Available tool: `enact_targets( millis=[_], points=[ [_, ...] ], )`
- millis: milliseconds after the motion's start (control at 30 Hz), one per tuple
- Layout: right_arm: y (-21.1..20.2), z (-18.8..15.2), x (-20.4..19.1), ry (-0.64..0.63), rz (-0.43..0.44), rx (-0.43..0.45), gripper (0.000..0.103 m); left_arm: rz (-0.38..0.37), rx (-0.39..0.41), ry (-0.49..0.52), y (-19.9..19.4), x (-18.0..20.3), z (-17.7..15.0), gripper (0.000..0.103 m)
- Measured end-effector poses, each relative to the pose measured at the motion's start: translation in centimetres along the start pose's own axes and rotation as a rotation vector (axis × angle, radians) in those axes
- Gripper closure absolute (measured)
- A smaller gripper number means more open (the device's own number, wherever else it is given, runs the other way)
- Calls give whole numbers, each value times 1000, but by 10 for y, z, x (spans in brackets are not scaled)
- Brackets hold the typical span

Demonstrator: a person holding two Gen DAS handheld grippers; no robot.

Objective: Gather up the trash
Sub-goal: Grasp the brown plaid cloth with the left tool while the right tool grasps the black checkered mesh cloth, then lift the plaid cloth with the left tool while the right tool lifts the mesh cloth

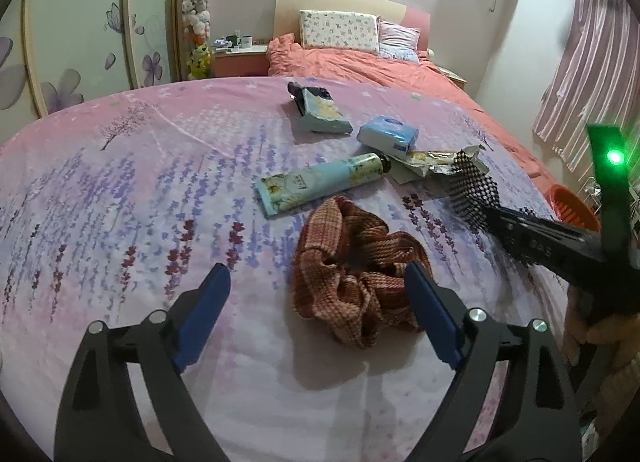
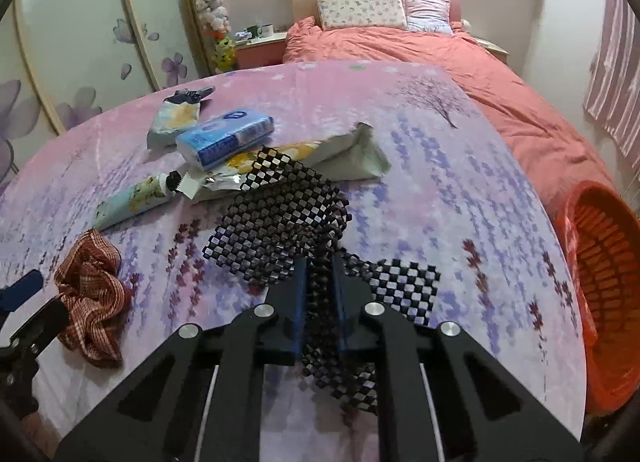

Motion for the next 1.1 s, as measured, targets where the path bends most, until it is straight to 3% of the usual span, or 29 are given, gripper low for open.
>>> enact_targets(
  millis=[200, 367, 467, 533, 1100],
  points=[
    [-6, -10, 47, 40, -159, 5, 92, 1, -30, 32, 18, 16, 0, 14],
    [-5, -13, 57, 73, -156, -8, 91, 19, -77, 39, 39, 25, -1, 15],
    [-4, -12, 53, 47, -185, -6, 91, 60, -116, 47, 53, 26, 0, 25],
    [-5, -12, 53, 53, -178, -8, 91, 77, -113, 48, 57, 26, 4, 32],
    [-3, -12, 58, 115, -104, -19, 91, 104, -121, 55, 63, 27, 6, 31]
  ],
)
Point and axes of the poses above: each gripper's, at about its wrist camera, not at the fingertips, and y roughly the way its jaws point, x to its right, z to its top, the point moved 10 cm from there along y, roughly the way its jaws point, and after that the axes turned 13 degrees about -z, right-handed, at the moved point
